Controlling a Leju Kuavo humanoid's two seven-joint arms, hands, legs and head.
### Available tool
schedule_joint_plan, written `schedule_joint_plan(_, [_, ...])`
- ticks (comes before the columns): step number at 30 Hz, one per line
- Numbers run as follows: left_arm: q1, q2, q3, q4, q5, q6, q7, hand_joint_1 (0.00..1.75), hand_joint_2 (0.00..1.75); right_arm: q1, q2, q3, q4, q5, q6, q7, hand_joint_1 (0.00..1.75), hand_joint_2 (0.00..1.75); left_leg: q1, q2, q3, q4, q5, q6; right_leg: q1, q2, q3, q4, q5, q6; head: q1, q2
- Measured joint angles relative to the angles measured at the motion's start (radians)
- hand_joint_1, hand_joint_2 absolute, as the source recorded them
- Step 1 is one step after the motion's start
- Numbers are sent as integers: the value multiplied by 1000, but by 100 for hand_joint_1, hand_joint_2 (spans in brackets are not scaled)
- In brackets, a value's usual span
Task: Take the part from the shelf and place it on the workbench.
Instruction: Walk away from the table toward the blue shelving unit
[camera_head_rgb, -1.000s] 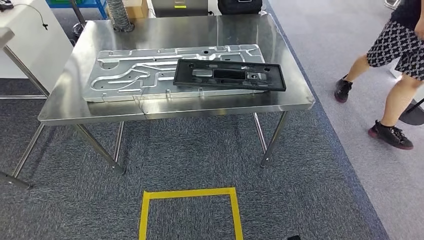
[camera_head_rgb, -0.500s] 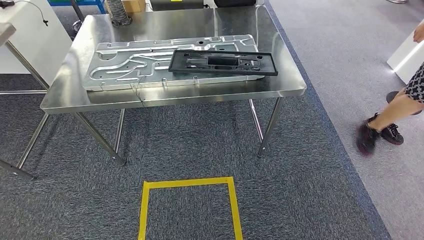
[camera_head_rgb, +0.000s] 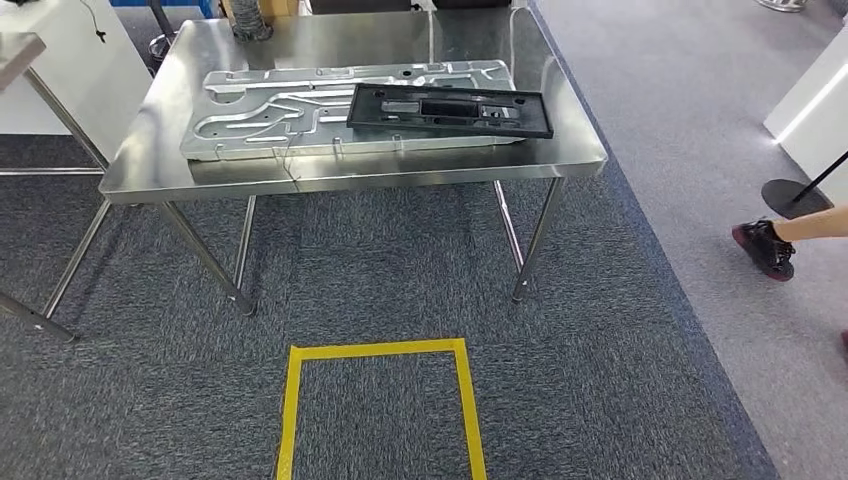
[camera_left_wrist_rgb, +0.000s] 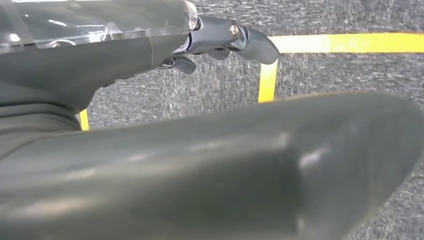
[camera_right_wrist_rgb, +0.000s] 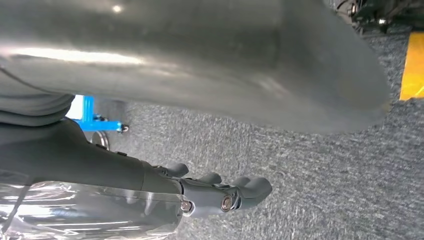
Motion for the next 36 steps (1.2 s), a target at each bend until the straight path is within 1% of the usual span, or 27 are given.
schedule_joint_plan(3, [-3, 0, 0, 0, 0, 3, 1, 0, 0, 0, 0, -1, 1, 4, 0, -9, 0, 0, 3, 4, -19, -4, 20, 17, -2, 4, -22, 48, -66, 7, 0, 0])
schedule_joint_plan(5, [-3, 1, 0, 0, 0, 4, 1, 0, 0, 0, 0, -1, 1, 5, 0, -10, 0, 0, 3, 4, -21, -4, 21, 18, -2, 4, -25, 57, -75, 7, 0, 0])
schedule_joint_plan(7, [-2, 1, 0, 0, 3, 7, 2, 0, 0, 0, -1, -1, 2, 10, 6, -15, 0, 0, 1, 4, -46, -1, 39, 19, -5, 3, -35, 143, -119, 10, 0, 0])
schedule_joint_plan(8, [-2, 2, 0, 0, 4, 10, 2, 0, 0, -1, -1, -1, 3, 14, 10, -18, 0, 0, -1, 4, -70, 4, 54, 18, -6, 3, -22, 176, -127, 11, 0, 0])
schedule_joint_plan(9, [-2, 2, 1, 0, 6, 13, 2, 0, 0, -2, -2, -1, 3, 17, 14, -22, 0, 0, -3, 4, -96, 11, 70, 16, -7, 3, 9, 183, -128, 12, 0, 0])
schedule_joint_plan(10, [-2, 2, 1, 0, 6, 15, 2, 0, 0, -4, -4, -1, 4, 19, 17, -25, 0, 0, -4, 4, -119, 20, 84, 12, -6, 3, 63, 138, -112, 10, 0, 0])
schedule_joint_plan(11, [-2, 2, 1, 0, 6, 15, 2, 0, 0, -6, -5, -1, 4, 19, 18, -26, 0, 0, -5, 4, -130, 27, 89, 8, -4, 3, 117, 59, -106, 5, 0, 0])
schedule_joint_plan(12, [-2, 1, 1, 0, 6, 15, 2, 0, 0, -9, -5, -1, 4, 19, 18, -28, 0, 0, -7, 5, -137, 32, 96, 4, -2, 4, 153, 0, -111, 1, 0, 0])
schedule_joint_plan(13, [-2, 1, 1, 0, 5, 15, 2, 0, 0, -10, -6, -1, 4, 19, 19, -29, 0, 0, -7, 6, -142, 34, 103, -2, 1, 4, 172, -35, -120, -5, 0, 0])
schedule_joint_plan(15, [-2, 2, 1, 0, 5, 15, 2, 0, 0, -12, -6, -1, 4, 18, 23, -35, 0, 0, -6, 6, -147, 35, 115, -13, 2, 2, 167, -49, -114, -19, 0, 0])
schedule_joint_plan(16, [-2, 3, 1, 0, 4, 16, 2, 0, 0, -12, -7, -1, 4, 17, 27, -39, 0, 0, -5, 4, -152, 42, 108, -19, 0, 0, 160, -50, -104, -26, 0, 0])
schedule_joint_plan(17, [-1, 3, 1, 0, 4, 16, 2, 0, 0, -13, -7, -2, 4, 14, 32, -44, 0, 0, -4, 2, -160, 60, 84, -25, -2, -2, 152, -53, -94, -35, 0, 0])
schedule_joint_plan(18, [-1, 3, 1, 0, 3, 17, 2, 0, 0, -14, -7, -3, 5, 9, 35, -48, 0, 0, -2, 0, -173, 100, 42, -30, -3, -4, 140, -54, -84, -41, 0, 0])
schedule_joint_plan(20, [0, 3, 1, 0, 1, 18, 3, 0, 0, -14, -7, -8, 5, -6, 38, -48, 0, 0, 2, -2, -205, 224, -51, -38, -1, -5, 113, -52, -66, -46, 0, 0])
schedule_joint_plan(21, [0, 3, 1, 0, 0, 19, 4, 0, 0, -13, -7, -13, 5, -14, 40, -45, 0, 0, 3, -2, -216, 287, -73, -41, 0, -5, 98, -50, -57, -46, 0, 0])
schedule_joint_plan(22, [0, 3, 1, 0, -1, 20, 7, 0, 0, -13, -7, -19, 5, -20, 41, -41, 0, 0, 4, -2, -217, 325, -69, -43, 0, -5, 85, -47, -49, -45, 0, 0])
schedule_joint_plan(23, [0, 2, 1, 0, -1, 21, 10, 0, 0, -13, -7, -25, 5, -25, 44, -34, 0, 44, 6, -2, -202, 331, -45, -44, 0, -5, 71, -44, -41, -43, 0, 0])
schedule_joint_plan(24, [-1, 2, 1, 0, -1, 22, 15, 0, 0, -13, -7, -30, 5, -27, 47, -24, 0, 87, 7, -2, -167, 297, -12, -43, 0, -5, 59, -39, -33, -40, 0, 0])
schedule_joint_plan(25, [-1, 2, 1, 0, -1, 22, 20, 0, 0, -13, -7, -34, 5, -29, 49, -13, 0, 131, 8, -2, -118, 232, 11, -40, 0, -5, 48, -34, -27, -37, 0, 0])
schedule_joint_plan(26, [-3, 2, 1, 0, -2, 23, 26, 0, 0, -13, -7, -38, 5, -29, 51, -1, 0, 175, 7, -2, -60, 150, 15, -36, 1, -5, 39, -28, -22, -32, 0, 0])
schedule_joint_plan(27, [-5, 2, 1, 0, -3, 24, 31, 0, 0, -13, -6, -41, 5, -29, 52, 9, 0, 175, 6, -2, -13, 77, 4, -31, 3, -5, 32, -23, -18, -27, 0, 0])
schedule_joint_plan(28, [-6, 2, 1, 0, -3, 25, 35, 0, 0, -13, -6, -44, 5, -29, 52, 14, 0, 175, 4, -2, 16, 27, -12, -26, 4, -5, 29, -19, -14, -22, 0, 0])
schedule_joint_plan(29, [-6, 2, 1, 0, -4, 26, 38, 0, 0, -13, -6, -46, 5, -29, 53, 17, 0, 175, 2, -2, 28, 1, -25, -20, 5, -5, 26, -18, -9, -16, 0, 0])
schedule_joint_plan(31, [-4, 1, 2, 0, -4, 29, 43, 0, 0, -14, -7, -49, 5, -29, 53, 19, 0, 175, 1, 0, 22, -7, -21, -6, 2, -5, 23, -14, -5, -3, 0, 0])
schedule_joint_plan(33, [-2, 0, 3, 0, -4, 32, 47, 0, 0, -13, -6, -52, 5, -29, 53, 22, 0, 175, 3, 3, 13, -11, -8, 9, -2, -3, -1, 42, -48, 6, 0, 0])
schedule_joint_plan(35, [-1, 0, 4, 0, -5, 33, 49, 0, 0, -12, -5, -56, 6, -29, 53, 26, 0, 175, 0, 5, 0, -11, 3, 17, -5, -1, -54, 174, -131, 12, 0, 0])
schedule_joint_plan(36, [0, 0, 4, 0, -5, 33, 50, 0, 0, -11, -5, -57, 6, -29, 53, 28, 0, 175, -3, 5, -6, -10, 6, 18, -6, -1, -76, 236, -160, 14, 0, 0])
